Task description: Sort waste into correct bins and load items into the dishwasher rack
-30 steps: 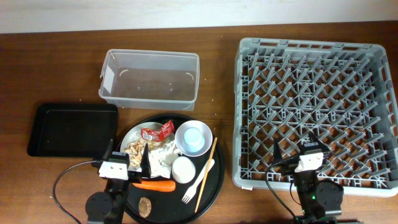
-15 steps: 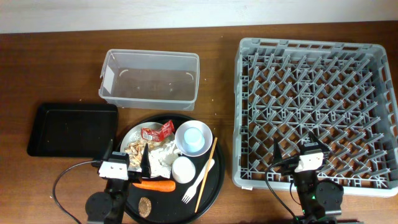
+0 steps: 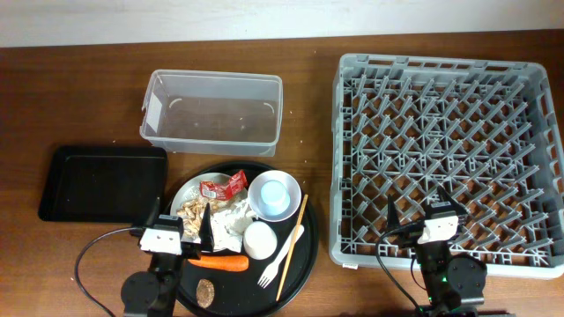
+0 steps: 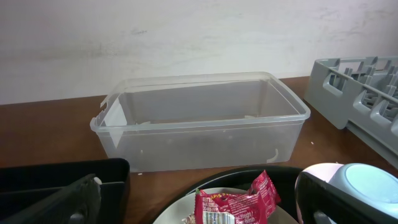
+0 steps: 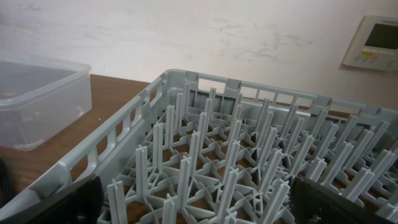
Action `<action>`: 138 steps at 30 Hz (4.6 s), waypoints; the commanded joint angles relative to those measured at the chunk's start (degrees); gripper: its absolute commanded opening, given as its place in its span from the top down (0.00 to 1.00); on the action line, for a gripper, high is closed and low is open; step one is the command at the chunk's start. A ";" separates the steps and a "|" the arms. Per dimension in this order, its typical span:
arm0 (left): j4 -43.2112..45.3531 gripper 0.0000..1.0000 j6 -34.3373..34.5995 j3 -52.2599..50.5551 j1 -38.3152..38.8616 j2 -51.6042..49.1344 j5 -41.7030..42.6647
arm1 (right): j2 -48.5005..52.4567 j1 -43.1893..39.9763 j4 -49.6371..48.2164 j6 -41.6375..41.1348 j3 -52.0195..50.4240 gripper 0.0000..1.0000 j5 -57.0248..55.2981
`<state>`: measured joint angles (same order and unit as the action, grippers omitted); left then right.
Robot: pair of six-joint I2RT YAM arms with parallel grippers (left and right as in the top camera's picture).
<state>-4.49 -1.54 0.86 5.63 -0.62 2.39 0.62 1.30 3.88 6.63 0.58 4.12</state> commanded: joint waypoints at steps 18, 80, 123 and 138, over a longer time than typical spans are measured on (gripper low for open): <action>2.71 0.01 3.15 0.35 -0.28 0.26 2.38 | -0.20 0.57 2.84 -10.38 2.95 0.02 0.61; -36.46 0.48 4.76 58.01 0.00 -95.47 8.59 | 54.18 0.57 52.50 -10.56 52.15 0.02 5.73; 3.41 0.20 5.18 65.57 -0.02 -96.83 9.01 | 54.18 0.57 53.13 -10.56 52.15 0.02 4.28; -56.85 0.01 5.42 60.74 0.00 -80.37 11.72 | 54.18 0.57 53.90 -10.56 52.15 0.02 4.31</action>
<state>-60.97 4.12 65.10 5.65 -80.60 12.91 54.94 1.34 57.49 -3.88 51.86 8.91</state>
